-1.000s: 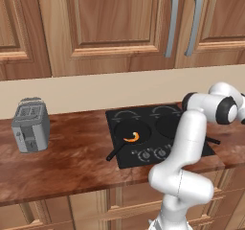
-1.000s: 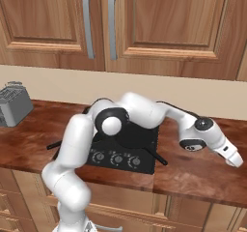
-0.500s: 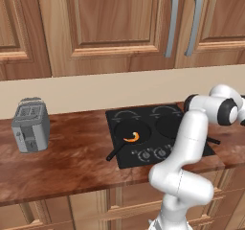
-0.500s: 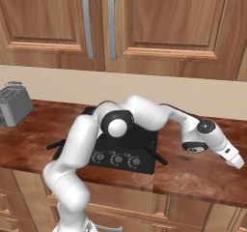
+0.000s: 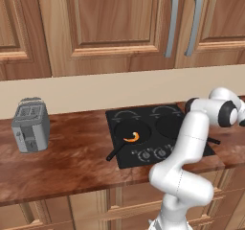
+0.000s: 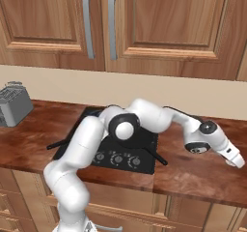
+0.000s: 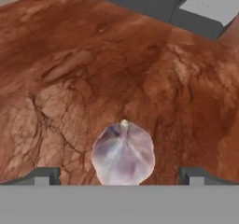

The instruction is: Place both pans onto different burners. Then place the garlic and the shrimp on different pans.

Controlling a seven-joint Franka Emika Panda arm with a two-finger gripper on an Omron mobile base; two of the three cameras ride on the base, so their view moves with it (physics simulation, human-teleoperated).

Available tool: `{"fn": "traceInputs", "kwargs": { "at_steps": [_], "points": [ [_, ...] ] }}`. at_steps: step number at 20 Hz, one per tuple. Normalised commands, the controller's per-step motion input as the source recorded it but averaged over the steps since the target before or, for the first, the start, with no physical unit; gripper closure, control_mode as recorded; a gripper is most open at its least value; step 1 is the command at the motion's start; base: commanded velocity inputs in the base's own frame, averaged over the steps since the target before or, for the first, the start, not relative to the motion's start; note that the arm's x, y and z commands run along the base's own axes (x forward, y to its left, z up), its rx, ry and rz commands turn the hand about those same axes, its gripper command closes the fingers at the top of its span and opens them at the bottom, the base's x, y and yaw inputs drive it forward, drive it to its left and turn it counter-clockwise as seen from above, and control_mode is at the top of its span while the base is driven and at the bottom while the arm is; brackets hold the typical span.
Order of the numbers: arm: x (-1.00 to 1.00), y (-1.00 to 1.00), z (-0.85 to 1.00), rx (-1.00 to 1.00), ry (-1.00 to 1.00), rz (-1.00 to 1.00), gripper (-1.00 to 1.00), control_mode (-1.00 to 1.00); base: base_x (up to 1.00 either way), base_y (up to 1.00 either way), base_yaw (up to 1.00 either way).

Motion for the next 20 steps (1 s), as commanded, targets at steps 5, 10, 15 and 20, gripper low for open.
{"fn": "traceInputs", "kwargs": {
  "at_steps": [5, 10, 15, 20],
  "points": [
    [0.00, -0.14, -0.20, 0.00, 0.00, 0.00, -1.00, -1.00, 0.00, 0.00, 0.00],
    [0.00, -0.16, -0.11, 0.00, 0.00, 0.00, -1.00, -1.00, 0.00, 0.00, 0.00],
    [0.08, -0.09, -0.13, 0.00, 0.00, 0.00, 1.00, -1.00, 0.00, 0.00, 0.00],
    [0.24, 0.00, -0.17, 0.00, 0.01, 0.00, 1.00, -1.00, 0.00, 0.00, 0.00]
  ]
}}
